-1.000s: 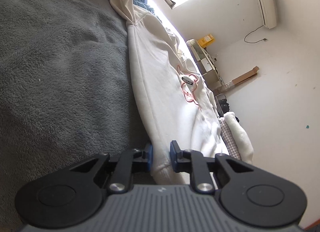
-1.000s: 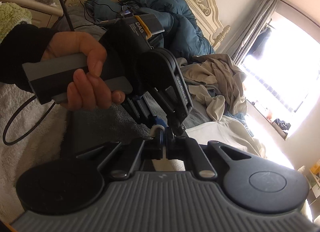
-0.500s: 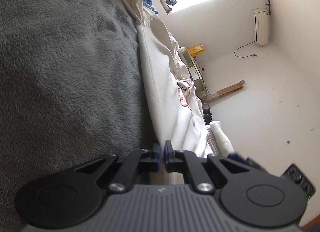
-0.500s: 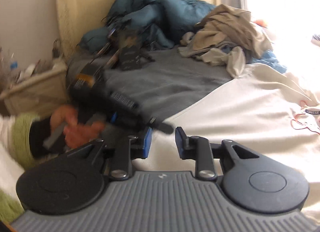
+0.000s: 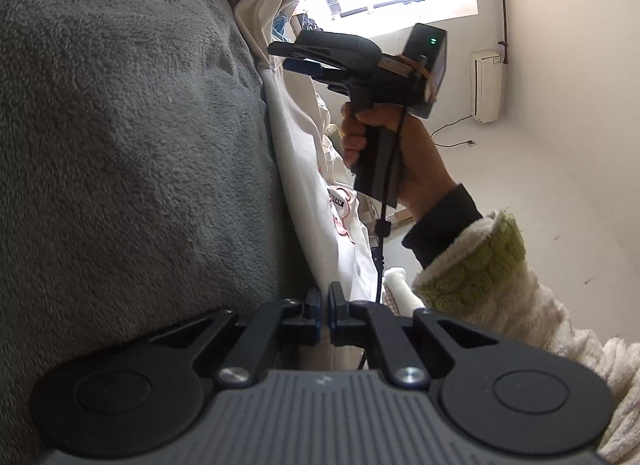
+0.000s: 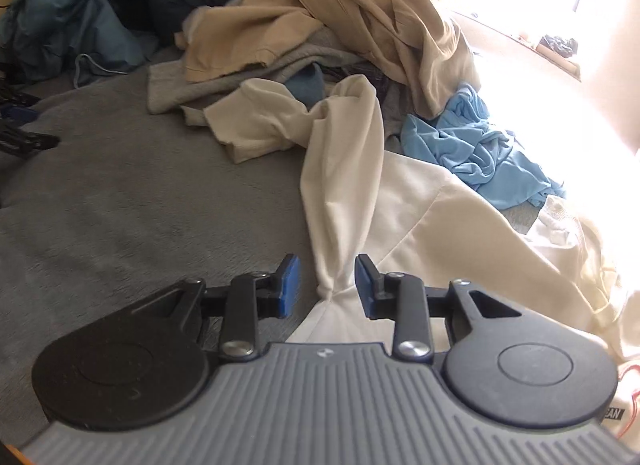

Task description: Fold clothes

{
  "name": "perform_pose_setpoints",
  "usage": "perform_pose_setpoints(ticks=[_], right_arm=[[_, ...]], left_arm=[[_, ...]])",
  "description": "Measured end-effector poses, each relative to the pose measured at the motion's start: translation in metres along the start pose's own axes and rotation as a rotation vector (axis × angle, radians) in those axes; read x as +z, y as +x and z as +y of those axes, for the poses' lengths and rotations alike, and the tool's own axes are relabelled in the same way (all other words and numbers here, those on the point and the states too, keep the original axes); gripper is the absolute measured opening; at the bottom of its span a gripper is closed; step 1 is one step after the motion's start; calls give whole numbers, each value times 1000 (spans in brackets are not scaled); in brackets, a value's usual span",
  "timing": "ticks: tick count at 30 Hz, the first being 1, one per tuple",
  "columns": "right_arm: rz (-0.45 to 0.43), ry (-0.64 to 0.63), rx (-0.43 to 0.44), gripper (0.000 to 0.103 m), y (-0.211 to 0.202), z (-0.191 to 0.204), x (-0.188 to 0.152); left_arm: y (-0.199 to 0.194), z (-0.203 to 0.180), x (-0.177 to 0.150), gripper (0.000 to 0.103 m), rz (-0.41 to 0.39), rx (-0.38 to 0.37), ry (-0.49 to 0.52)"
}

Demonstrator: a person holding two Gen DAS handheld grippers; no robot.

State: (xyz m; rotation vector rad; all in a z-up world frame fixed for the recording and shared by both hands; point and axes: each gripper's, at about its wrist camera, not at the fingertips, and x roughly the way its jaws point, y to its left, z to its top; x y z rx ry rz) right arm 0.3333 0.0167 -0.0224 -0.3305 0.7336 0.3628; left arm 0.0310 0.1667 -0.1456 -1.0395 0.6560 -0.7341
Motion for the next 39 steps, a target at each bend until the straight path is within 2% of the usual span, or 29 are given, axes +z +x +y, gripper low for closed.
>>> perform_pose_setpoints(ticks=[2,3,4,6,9,12,17,20,22,23,24,27,29,31,33,34,35,37,39], right_arm=[[44,6,-16,25,23,-3,5],[56,12,-15,11,29,-5,5],[59,19,-11,6,34,-6,5],[18,44,14,5,28,-7,7],[-86,106,86,5,5,-8,17],[-131,151,147,5,-1,-7,24],[-86,151,141,5,34,12,21],[-28,132,140,7,56,23,13],[-61,128,135,9,54,25,7],[-56,153,157,13,50,21,9],[-51,183,185,24,45,15,11],[-85,302,267,32,7,-16,9],[-129,386,311,36,-33,-43,1],[-183,481,363,46,-79,-76,-16],[-220,554,390,50,-126,-106,-42],[-235,588,397,51,-154,-122,-61],[-250,620,395,54,-181,-138,-82],[-278,681,355,58,-229,-164,-130],[-305,746,310,63,-275,-189,-179]], left_arm=[[4,-4,-1,4,-2,-4,13],[3,-3,-1,4,-5,-6,20],[2,-3,-2,4,-8,-8,22],[-1,-2,-3,4,-15,-27,6],[-5,5,-5,4,-29,-65,-54],[-6,15,-4,3,-44,-96,-124],[-21,14,-13,3,-71,-62,-117],[-24,11,-16,3,-66,-24,-84],[-24,7,-16,3,-58,0,-55],[-24,6,-15,3,-54,11,-46],[-24,6,-16,3,-51,20,-41],[-26,4,-17,4,-43,44,-29],[-30,1,-17,6,-40,50,-32],[-34,-2,-18,9,-38,57,-34],[-38,-4,-18,22,-35,63,-36],[-40,-6,-18,34,-34,66,-37],[-42,-9,-19,47,-30,68,-33],[-43,-18,-21,60,-14,83,-10],[-42,-27,-23,61,6,139,6]])
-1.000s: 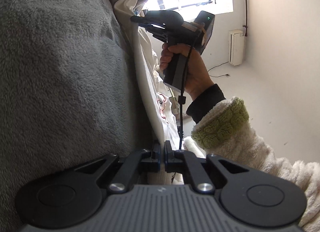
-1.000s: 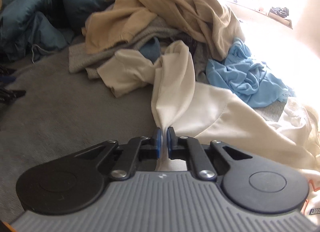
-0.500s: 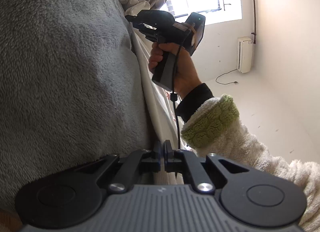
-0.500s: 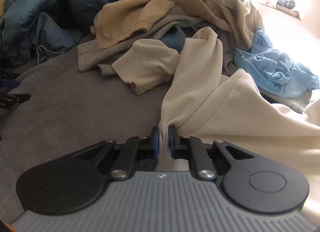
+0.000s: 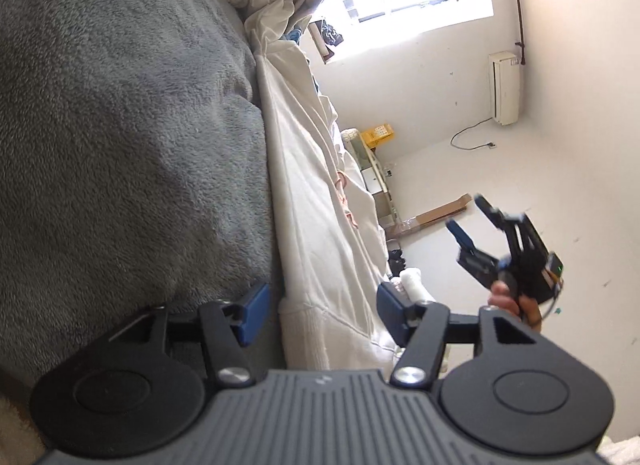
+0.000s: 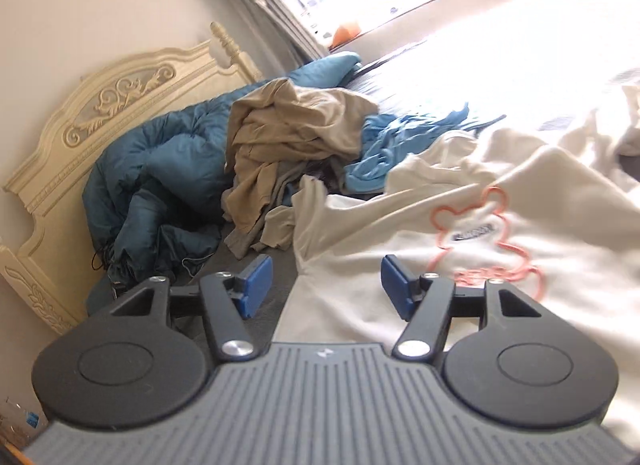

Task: Fold clothes
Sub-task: 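Pull the hoodie side straight with the left gripper along the bed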

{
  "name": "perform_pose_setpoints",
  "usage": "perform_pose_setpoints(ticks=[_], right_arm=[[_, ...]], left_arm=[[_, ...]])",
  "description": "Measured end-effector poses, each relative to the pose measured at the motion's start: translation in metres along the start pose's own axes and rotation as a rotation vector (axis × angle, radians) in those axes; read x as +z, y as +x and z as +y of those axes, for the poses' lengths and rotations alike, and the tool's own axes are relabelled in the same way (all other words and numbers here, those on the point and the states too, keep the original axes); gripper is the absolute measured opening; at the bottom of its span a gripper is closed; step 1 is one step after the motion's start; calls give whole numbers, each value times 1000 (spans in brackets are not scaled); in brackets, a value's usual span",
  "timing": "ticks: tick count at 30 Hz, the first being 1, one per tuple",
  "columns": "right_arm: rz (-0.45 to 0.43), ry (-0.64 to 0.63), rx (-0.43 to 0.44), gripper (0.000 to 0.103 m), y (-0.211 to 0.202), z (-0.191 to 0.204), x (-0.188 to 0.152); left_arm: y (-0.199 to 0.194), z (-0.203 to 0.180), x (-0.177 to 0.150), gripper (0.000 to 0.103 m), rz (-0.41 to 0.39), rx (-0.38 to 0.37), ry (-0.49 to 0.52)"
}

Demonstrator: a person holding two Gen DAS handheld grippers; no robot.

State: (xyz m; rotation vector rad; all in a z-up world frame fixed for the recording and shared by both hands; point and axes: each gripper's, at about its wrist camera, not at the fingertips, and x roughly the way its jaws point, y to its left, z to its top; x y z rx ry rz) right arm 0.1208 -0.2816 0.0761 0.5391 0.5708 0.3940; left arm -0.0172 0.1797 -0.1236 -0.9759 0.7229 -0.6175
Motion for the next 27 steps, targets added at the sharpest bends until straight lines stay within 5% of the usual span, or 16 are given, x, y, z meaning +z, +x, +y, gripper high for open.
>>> perform_pose_setpoints(ticks=[4,6,8,10,14,17,19,20,22,23,27], right_arm=[[-89,215,-124,66,-95,-72,-45],[-116,312,-185,66,-126,-105,-74],[-135,384,-229,66,-146,-132,-99],[-149,435,-265,66,-158,-153,-121],[-165,368,-350,66,-157,-172,-137],[-137,313,-345,66,-149,-185,-139],[-105,310,-301,66,-141,-191,-142],[-92,307,-284,64,-137,-193,-144],[-73,273,-276,39,-132,-188,-146],[-66,258,-271,14,-131,-185,-146],[-112,313,-138,7,-155,-173,-138]], left_arm=[[10,-16,-5,57,52,95,25],[15,-22,-8,46,87,158,29],[23,-27,-8,18,117,218,29],[38,-29,-2,13,130,257,23],[58,-37,6,13,155,316,24],[79,-50,11,32,184,323,20],[88,-56,8,29,182,339,39],[87,-58,8,18,178,340,40],[76,-61,10,8,166,333,32],[70,-62,11,7,160,329,28],[48,-66,15,6,135,314,12]])
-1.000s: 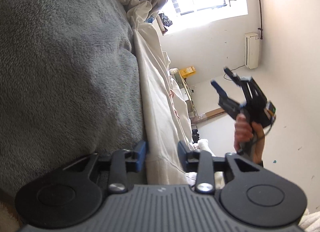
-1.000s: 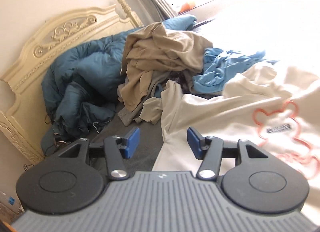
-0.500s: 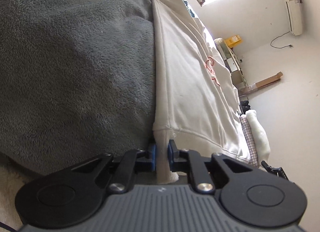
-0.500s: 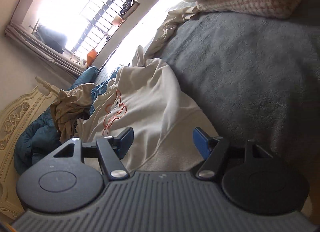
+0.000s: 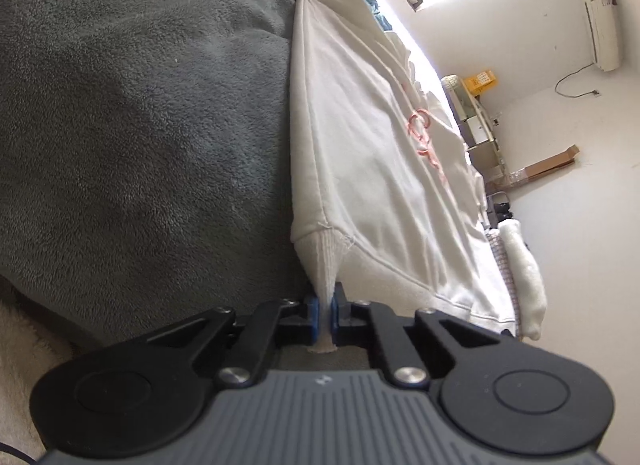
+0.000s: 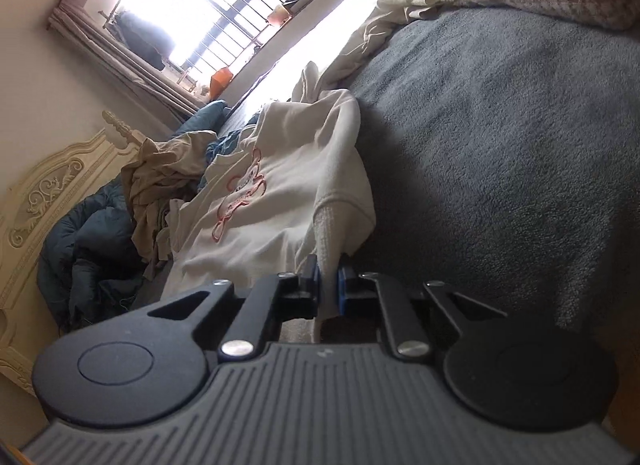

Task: Fold clothes
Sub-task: 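Pull the hoodie side straight with the left gripper along the bed, then open both grippers and release the flattened hoodie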

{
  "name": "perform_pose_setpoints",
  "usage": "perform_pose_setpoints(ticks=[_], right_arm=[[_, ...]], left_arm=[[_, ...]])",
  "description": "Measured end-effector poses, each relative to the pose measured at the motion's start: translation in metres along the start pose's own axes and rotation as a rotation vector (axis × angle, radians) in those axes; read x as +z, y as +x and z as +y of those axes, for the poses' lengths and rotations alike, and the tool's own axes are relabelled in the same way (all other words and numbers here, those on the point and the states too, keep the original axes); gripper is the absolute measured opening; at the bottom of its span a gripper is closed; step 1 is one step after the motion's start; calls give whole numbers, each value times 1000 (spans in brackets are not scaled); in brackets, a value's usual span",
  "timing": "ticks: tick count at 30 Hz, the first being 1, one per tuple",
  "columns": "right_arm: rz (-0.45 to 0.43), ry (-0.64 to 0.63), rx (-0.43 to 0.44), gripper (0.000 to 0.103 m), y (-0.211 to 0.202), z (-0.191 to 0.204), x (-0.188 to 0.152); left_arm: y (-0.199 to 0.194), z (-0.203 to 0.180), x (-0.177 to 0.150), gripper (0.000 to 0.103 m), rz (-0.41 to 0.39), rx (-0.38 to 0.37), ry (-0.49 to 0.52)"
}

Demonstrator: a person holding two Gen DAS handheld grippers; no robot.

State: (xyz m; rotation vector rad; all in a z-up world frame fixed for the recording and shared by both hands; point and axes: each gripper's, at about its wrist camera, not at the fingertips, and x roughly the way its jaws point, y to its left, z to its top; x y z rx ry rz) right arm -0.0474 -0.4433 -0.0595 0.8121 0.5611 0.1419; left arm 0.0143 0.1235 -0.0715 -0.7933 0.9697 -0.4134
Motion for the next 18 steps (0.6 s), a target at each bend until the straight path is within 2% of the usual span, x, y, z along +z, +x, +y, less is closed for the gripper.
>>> perform_pose_setpoints(ticks=[3,5,10,12,14,16,18], right_arm=[[5,19,79,4,-22,11,1],[31,30,73,4,-26,8,-4],[111,105,-89,5,-15,-34,-23],[102,124,-99,7,-19,-42,-21],[43,82,-81,9,-30,-34,-7],[-9,24,-80,11,-36,-23,13],[-36,-14,-62,22,-29,-15,35]], left_arm=[[-17,2,1,6,-16,-12,-14],[-26,7,1,6,-18,-3,-22],[-18,26,-2,9,80,99,18],[-23,22,-3,17,86,112,56],[-34,15,-3,37,77,122,104],[-53,6,-2,44,47,142,168],[-62,-5,2,44,9,122,200]])
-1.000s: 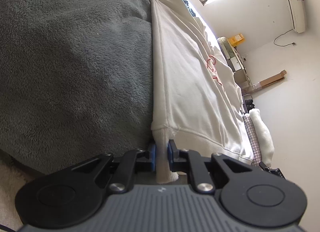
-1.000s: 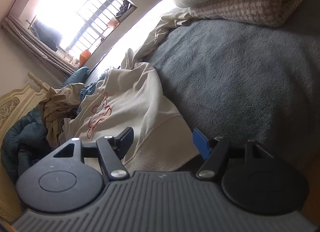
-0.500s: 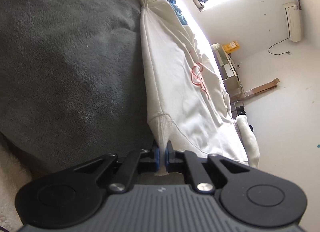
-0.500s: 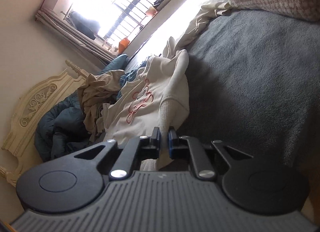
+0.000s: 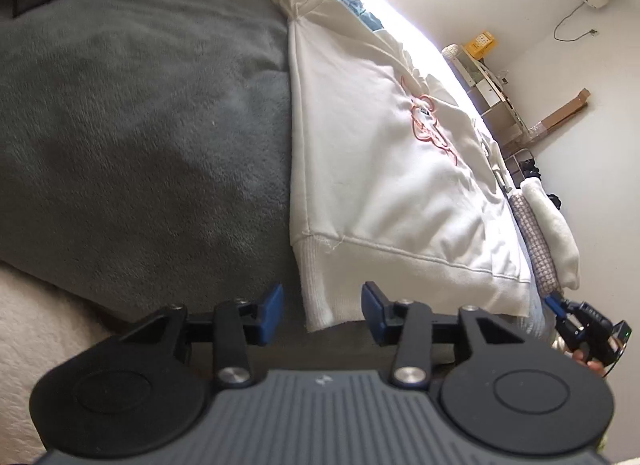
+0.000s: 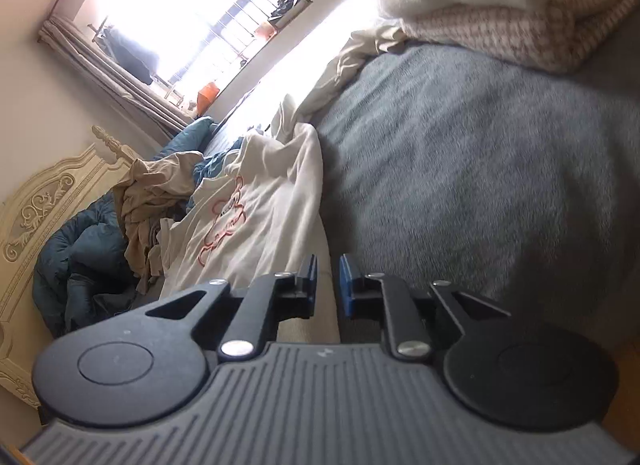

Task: Fold clothes
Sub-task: 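Open both grippers and release the flattened hoodie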

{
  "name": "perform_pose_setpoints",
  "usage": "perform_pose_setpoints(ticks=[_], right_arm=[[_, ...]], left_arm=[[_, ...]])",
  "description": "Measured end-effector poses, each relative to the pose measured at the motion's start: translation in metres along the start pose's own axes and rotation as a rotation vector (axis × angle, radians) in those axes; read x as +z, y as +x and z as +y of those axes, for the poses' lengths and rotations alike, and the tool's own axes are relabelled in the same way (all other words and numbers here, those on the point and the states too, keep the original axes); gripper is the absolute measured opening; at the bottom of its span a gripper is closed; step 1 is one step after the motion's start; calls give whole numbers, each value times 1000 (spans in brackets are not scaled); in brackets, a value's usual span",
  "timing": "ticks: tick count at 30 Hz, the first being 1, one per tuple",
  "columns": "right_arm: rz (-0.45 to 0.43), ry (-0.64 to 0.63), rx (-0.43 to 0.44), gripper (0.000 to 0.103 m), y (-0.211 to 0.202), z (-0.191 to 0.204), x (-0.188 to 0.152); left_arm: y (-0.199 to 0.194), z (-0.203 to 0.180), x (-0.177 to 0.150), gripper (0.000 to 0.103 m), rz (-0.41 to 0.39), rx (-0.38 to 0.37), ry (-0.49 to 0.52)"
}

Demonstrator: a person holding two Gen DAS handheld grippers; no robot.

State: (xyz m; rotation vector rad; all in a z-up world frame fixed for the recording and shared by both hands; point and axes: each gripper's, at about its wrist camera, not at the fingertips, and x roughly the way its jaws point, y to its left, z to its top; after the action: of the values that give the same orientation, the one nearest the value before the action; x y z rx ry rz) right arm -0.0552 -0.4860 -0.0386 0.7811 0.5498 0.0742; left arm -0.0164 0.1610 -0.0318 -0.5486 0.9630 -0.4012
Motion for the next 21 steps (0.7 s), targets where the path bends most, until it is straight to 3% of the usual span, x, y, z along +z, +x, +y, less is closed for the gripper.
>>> perform_pose_setpoints(ticks=[5,7,9,12,18,21], right_arm=[[-6,-67,65,31,49,24,51],[3,-66,105,34,81,33,73],[15,-66,122,46,115,42,98],[33,-89,84,50,165,53,133],[160,-5,-14,50,274,28,183],[231,42,-38,50,323,6,190]], left_arm=[[-6,-22,23,44,-97,-86,40],[23,-43,46,44,-101,-154,47],[58,-64,69,44,-84,-208,47],[114,-95,102,46,-46,-275,36],[211,-160,144,48,37,-301,109],[245,-164,143,48,64,-285,125]])
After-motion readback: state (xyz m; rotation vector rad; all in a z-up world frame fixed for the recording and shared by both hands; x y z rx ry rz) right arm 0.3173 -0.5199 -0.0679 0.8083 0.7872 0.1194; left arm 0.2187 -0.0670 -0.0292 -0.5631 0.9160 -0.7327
